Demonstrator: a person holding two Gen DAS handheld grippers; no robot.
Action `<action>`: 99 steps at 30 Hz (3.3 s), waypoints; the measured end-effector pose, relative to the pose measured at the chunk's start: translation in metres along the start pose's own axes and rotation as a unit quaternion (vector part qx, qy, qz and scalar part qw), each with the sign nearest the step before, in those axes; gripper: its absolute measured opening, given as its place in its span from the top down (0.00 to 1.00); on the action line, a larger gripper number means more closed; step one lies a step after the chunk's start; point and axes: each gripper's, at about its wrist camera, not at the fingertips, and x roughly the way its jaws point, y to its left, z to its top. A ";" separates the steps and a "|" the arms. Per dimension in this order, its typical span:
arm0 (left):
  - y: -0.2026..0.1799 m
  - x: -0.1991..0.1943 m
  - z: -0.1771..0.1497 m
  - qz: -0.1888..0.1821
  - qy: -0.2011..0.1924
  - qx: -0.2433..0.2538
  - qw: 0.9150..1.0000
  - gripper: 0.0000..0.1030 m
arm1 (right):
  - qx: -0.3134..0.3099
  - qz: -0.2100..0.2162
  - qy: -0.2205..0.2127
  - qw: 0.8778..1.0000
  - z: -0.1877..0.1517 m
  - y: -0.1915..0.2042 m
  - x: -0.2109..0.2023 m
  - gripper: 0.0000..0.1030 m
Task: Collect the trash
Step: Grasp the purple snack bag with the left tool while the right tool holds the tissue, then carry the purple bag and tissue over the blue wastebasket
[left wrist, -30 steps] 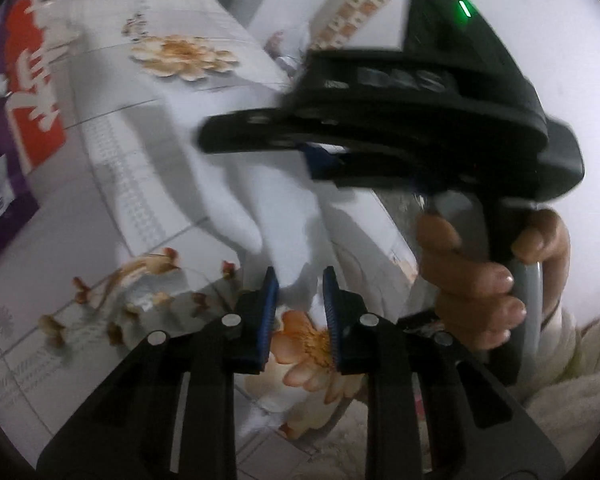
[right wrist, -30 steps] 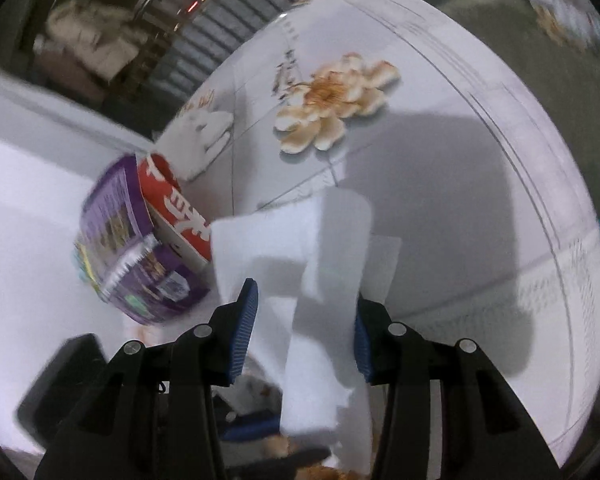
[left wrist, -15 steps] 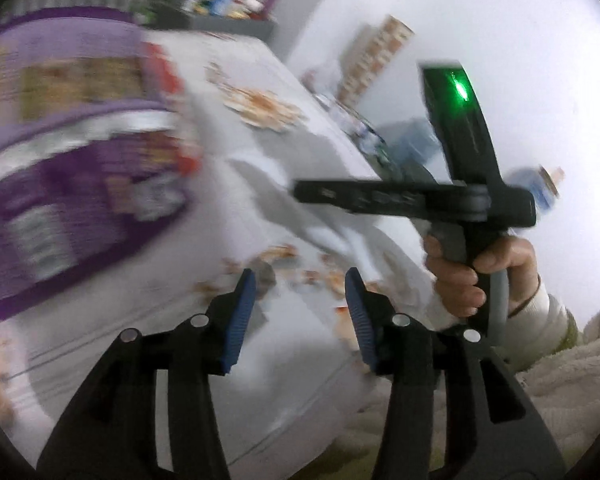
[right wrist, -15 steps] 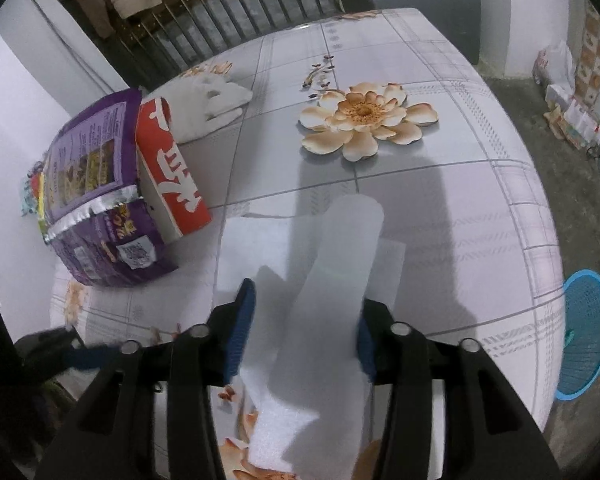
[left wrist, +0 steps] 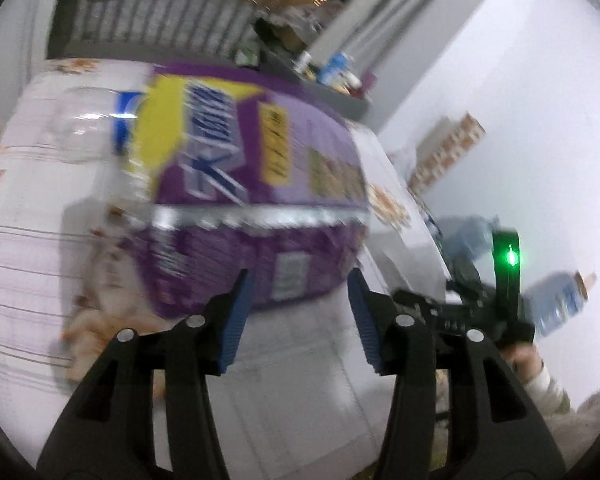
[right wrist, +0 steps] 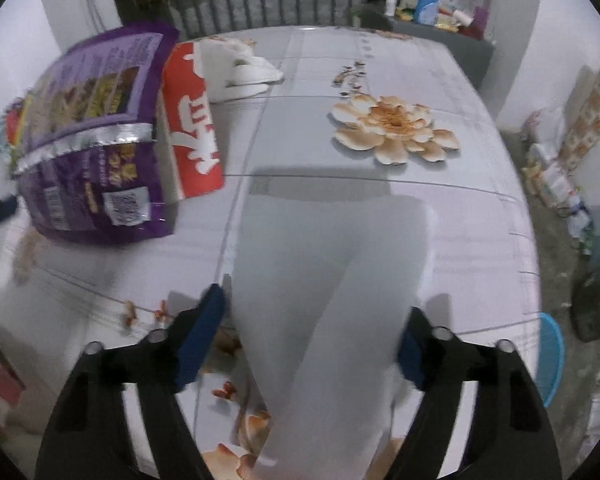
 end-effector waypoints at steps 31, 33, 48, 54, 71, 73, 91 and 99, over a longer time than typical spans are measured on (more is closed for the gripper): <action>0.076 -0.001 0.040 -0.072 -0.056 -0.070 0.993 0.38 | 0.139 0.162 -0.056 0.975 0.044 -0.009 -0.019 0.95; 0.066 -0.007 0.034 -0.094 -0.056 -0.055 0.993 0.40 | 0.135 0.175 -0.060 0.973 0.052 -0.004 -0.017 0.95; 0.013 0.014 0.010 -0.139 -0.002 -0.009 0.990 0.72 | 0.175 0.264 -0.024 0.948 0.046 -0.007 0.011 0.95; -0.016 0.013 0.011 -0.134 -0.007 0.025 0.991 0.92 | 0.180 0.276 -0.032 0.943 0.039 -0.016 0.001 0.95; -0.131 0.010 0.038 -0.214 -0.025 0.117 0.970 0.93 | 0.234 0.287 -0.135 0.919 -0.001 -0.100 -0.080 0.95; -0.153 0.023 0.043 -0.236 -0.011 0.130 0.963 0.93 | 0.257 0.264 -0.161 0.915 -0.015 -0.125 -0.096 0.95; -0.405 0.261 -0.012 -0.253 0.247 0.258 0.899 0.92 | 0.575 0.090 -0.234 0.779 -0.217 -0.347 -0.105 0.95; -0.470 0.366 -0.083 -0.224 0.323 0.282 0.875 0.92 | 0.653 0.072 -0.221 0.721 -0.255 -0.417 -0.049 0.94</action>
